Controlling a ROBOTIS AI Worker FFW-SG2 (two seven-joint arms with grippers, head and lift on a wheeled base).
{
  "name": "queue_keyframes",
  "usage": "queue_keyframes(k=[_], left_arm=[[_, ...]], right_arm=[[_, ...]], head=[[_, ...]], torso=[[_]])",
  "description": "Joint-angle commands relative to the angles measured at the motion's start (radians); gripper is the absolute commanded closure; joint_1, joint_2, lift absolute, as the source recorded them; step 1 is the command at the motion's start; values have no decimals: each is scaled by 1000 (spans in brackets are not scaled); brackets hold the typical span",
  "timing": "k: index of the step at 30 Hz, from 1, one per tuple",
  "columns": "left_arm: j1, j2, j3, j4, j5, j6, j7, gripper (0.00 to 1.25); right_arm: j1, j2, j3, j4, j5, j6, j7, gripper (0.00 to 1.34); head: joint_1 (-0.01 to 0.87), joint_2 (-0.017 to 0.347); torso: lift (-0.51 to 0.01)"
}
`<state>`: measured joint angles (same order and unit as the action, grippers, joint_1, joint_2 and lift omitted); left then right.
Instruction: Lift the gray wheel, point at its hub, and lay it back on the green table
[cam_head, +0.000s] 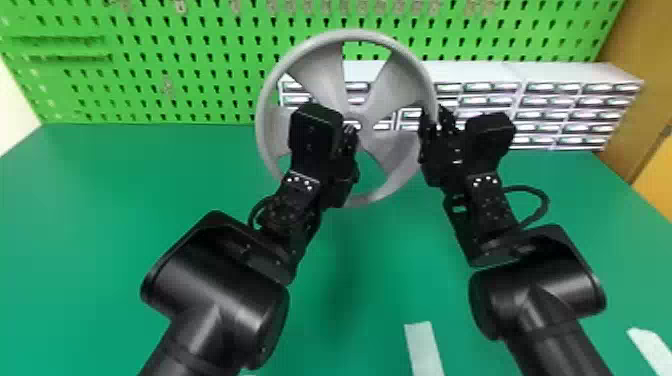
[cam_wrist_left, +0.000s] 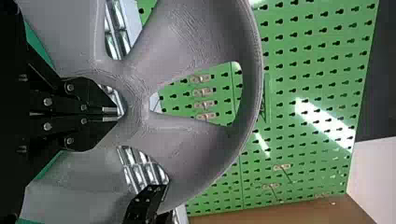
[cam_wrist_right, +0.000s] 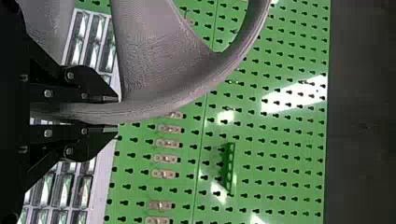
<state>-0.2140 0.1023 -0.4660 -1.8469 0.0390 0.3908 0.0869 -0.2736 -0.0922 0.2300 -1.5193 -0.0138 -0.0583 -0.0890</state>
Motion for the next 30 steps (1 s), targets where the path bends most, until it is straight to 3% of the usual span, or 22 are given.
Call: queue_keyframes(k=[1,11,30], left_arm=[[7,2,-9,0,5,-12,14,1194],[18,25,-54,-11,19,-40,57,1194],[154,63,61,-192,74,-49,50,1194]], right_arm=[[1,0,-3,1,0,0,0,1217],[7,2,-18,-1,2,2,0,1217],[19,6,-58,-5,3,0,0,1217]], head=[[692,48],[692,48],[692,48]], torso=[[-93],[-93],[-93]])
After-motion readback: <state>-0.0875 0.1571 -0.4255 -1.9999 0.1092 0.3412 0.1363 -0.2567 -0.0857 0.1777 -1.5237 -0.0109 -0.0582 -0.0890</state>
